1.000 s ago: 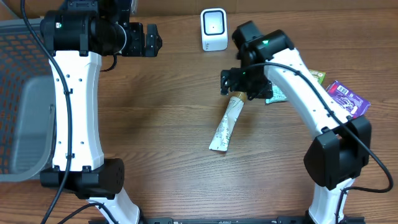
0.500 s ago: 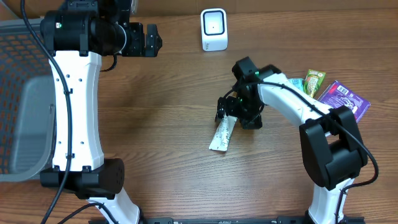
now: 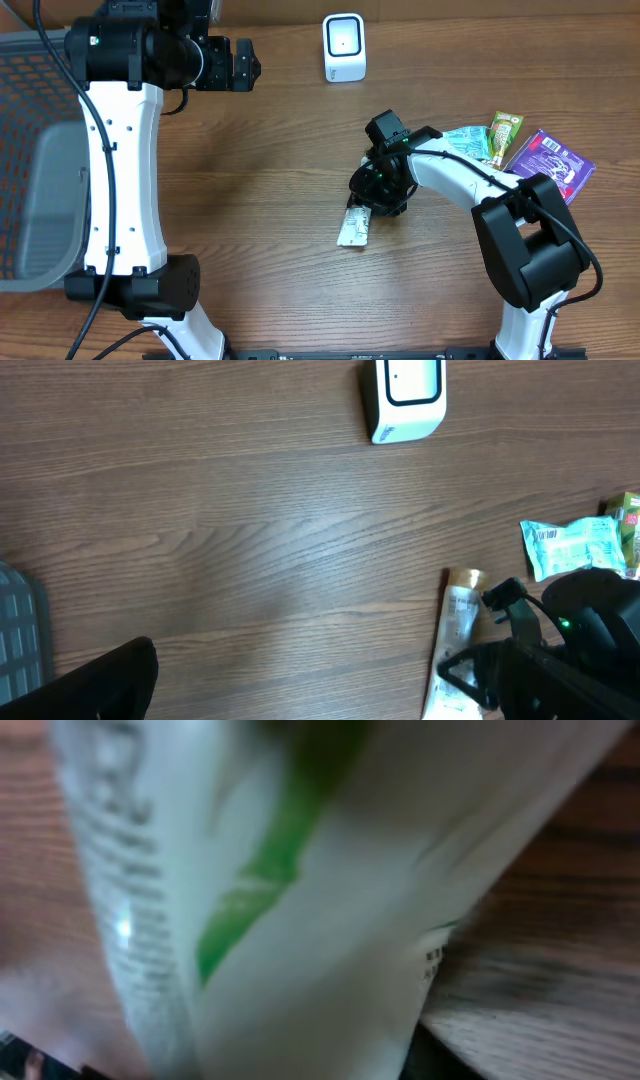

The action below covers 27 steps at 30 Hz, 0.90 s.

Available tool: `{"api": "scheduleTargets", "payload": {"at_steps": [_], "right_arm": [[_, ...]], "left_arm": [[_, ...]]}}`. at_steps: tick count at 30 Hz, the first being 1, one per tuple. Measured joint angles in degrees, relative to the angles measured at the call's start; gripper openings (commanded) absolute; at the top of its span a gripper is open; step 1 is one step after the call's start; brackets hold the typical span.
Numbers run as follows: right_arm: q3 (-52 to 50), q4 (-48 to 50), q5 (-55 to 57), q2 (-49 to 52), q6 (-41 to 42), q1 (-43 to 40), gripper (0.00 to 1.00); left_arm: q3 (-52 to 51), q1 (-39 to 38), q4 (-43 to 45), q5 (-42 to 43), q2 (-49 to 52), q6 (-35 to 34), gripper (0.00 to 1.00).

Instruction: Scan the item barcode

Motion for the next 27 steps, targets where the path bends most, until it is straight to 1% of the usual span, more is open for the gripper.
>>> {"api": "scheduleTargets", "payload": {"at_steps": [5, 10, 14, 17, 19, 22, 24, 25, 27], "right_arm": [[0.15, 1.84, -1.42, 0.0, -2.78, -0.66, 0.04], [2.12, 3.45, -0.66, 0.46, -11.08, -1.25, 0.04], [3.72, 7.56, 0.04, 0.94, -19.34, -1.57, 0.04], [3.96, 10.1, 0.13, 0.94, -23.28, -1.6, 0.04], [3.96, 10.75, -0.28, 0.96, -24.76, -1.6, 0.18], [3.96, 10.99, -0.42, 0.96, -26.36, -1.6, 0.3], [3.96, 11.04, -0.42, 0.96, -27.08, -1.62, 0.44], [3.96, 10.99, -0.52, 0.96, -27.28, -1.62, 0.49], [3.98, 10.67, -0.61, 0.96, -27.19, -1.62, 0.53]], "left_arm": [[0.0, 0.0, 0.0, 0.02, 0.0, -0.02, 1.0], [0.0, 0.0, 0.0, 0.0, 0.0, -0.02, 1.0], [0.0, 0.0, -0.02, 0.0, 0.0, 0.0, 1.0], [0.0, 0.0, 0.0, 0.02, 0.0, 0.0, 1.0], [0.0, 0.0, -0.02, 0.02, 0.0, -0.02, 1.0], [0.0, 0.0, -0.02, 0.02, 0.0, 0.0, 1.0], [0.0, 0.0, -0.02, 0.0, 0.0, -0.02, 1.0], [0.0, 0.0, 0.0, 0.02, 0.0, -0.02, 1.0], [0.0, 0.0, 0.0, 0.0, 0.0, -0.02, 1.0]]}}
